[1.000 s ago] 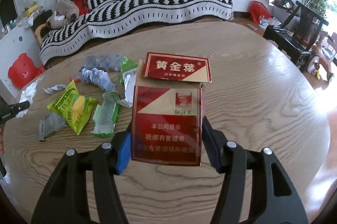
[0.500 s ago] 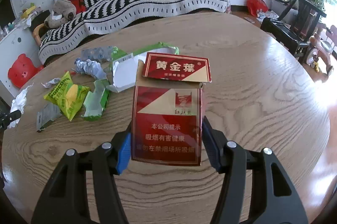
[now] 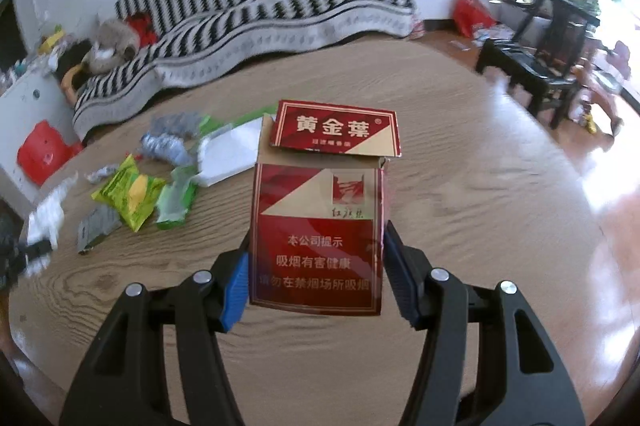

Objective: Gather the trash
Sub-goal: 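Carry tissue and cigarette pack over the bin and open both tools, then move both tools back toward the table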

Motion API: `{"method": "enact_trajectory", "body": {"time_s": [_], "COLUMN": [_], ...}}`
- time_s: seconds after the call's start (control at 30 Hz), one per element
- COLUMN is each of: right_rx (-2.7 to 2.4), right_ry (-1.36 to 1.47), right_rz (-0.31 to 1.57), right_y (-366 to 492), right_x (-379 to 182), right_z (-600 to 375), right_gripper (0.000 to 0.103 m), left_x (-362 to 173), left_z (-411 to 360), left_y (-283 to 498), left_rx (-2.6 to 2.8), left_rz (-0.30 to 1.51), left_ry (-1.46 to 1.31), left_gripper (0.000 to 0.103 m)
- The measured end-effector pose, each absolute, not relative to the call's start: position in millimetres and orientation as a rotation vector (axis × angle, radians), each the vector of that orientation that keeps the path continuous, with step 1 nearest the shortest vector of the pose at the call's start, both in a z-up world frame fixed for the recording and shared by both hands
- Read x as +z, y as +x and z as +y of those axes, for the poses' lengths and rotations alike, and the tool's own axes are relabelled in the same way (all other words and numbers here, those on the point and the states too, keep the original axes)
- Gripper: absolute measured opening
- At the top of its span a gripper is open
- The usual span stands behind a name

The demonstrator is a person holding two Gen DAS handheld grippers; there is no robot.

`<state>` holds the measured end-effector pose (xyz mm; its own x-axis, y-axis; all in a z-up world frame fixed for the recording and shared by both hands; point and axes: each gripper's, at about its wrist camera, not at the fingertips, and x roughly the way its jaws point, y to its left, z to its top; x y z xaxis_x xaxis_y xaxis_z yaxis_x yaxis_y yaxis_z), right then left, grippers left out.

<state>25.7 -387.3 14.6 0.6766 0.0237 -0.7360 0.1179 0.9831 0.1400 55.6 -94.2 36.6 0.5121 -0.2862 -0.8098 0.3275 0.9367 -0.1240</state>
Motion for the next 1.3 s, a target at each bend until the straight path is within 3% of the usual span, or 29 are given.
{"method": "enact_trajectory", "body": {"time_s": [0.33,0.43,0.73,1.2,1.23,1.27,1.3], "right_rx": [-0.26,-0.293,-0.353,-0.336,-0.334,-0.333,-0.328], "right_ry": [0.243,0.293,0.591,0.695,0.704,0.719,0.744], "right_rz": [0.74,0.792,1.102,1.206,1.21,1.212,1.212], "right_y": [-81.2,-117.4,-171.9,-172.3,-171.5,-171.3,-171.3], "right_x": [53.4,28.4,-137.4,-188.2,-190.8,-192.8,-194.0], "right_z": [-503.2,-522.3,-551.8,-577.1,-577.2,-579.4,-581.3], "right_gripper": [0.058,0.058,0.058,0.059,0.06,0.062,0.076], "left_x": [9.9,-21.7,-137.7,-164.9,-163.4,-162.5,-161.4], "left_z": [-278.5,-322.2,-379.8,-421.7,-417.1,-417.5,-418.9], "left_y": [-16.7,-38.1,-60.6,-62.6,-63.6,-63.8,-65.1], "left_rx": [-0.788,-0.847,-0.855,-0.842,-0.841,-0.831,-0.822], "left_rz": [1.046,1.132,1.429,1.463,1.457,1.452,1.449], "left_ry": [0.149,0.241,0.429,0.502,0.506,0.509,0.505], "left_gripper": [0.014,0.014,0.014,0.015,0.021,0.04,0.057]}}
